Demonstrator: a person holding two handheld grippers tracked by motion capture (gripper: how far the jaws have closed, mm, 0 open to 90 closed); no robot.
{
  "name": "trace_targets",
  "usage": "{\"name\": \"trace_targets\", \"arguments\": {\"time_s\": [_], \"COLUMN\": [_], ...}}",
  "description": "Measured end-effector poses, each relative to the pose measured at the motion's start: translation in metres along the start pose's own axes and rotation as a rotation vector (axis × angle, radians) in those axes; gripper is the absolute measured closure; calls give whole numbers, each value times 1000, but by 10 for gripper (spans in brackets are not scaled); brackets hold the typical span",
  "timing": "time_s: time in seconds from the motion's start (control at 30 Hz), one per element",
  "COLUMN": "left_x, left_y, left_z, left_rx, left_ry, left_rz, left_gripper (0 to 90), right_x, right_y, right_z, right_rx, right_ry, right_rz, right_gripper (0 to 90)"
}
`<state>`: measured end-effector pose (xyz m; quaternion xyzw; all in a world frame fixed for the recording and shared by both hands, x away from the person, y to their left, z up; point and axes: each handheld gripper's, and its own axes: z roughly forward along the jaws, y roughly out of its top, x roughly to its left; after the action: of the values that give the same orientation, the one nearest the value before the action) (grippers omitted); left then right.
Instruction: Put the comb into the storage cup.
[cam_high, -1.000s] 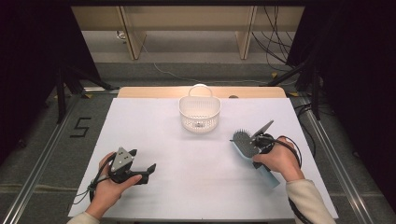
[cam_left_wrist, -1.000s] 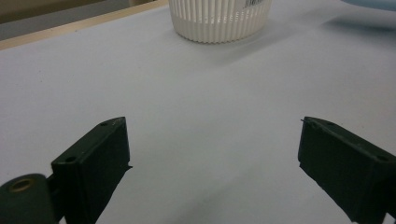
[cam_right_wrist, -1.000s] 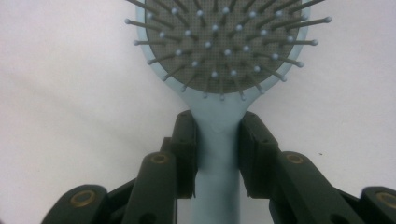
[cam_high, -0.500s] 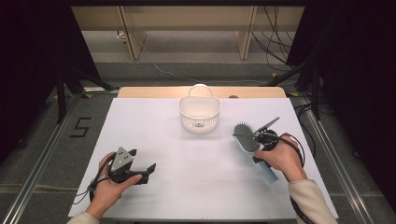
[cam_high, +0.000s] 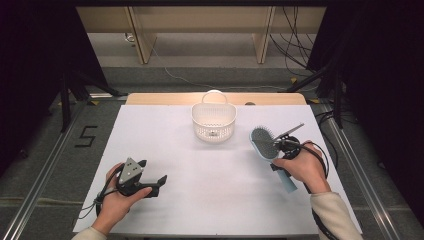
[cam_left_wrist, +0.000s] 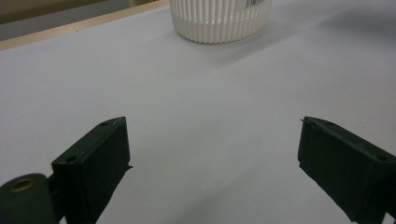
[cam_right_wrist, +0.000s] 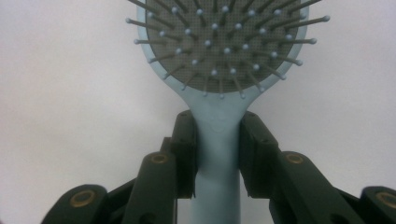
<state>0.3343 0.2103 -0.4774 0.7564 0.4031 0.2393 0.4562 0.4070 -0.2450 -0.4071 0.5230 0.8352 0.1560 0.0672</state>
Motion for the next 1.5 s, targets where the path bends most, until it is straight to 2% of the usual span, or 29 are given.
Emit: {"name": "trace_targets", "arguments": {"time_s": [0.57,0.83,1.5], "left_x": [0,0,0], "left_y": [0,0,0], "left_z": [0,0,0], "left_rx": [1,0,-1], "left_ry": [0,0,-2], "left_rz": [1,0,1], "left_gripper": [88,88,87], "right_x": [-2,-2,-2], "right_y": [2,3,4], "right_z": [-8,-12,-18], "right_rx": [-95,-178,-248], "right_ry": [-8,-24,-31], "right_rz": [3,15,13], "right_gripper": [703,703,703]}}
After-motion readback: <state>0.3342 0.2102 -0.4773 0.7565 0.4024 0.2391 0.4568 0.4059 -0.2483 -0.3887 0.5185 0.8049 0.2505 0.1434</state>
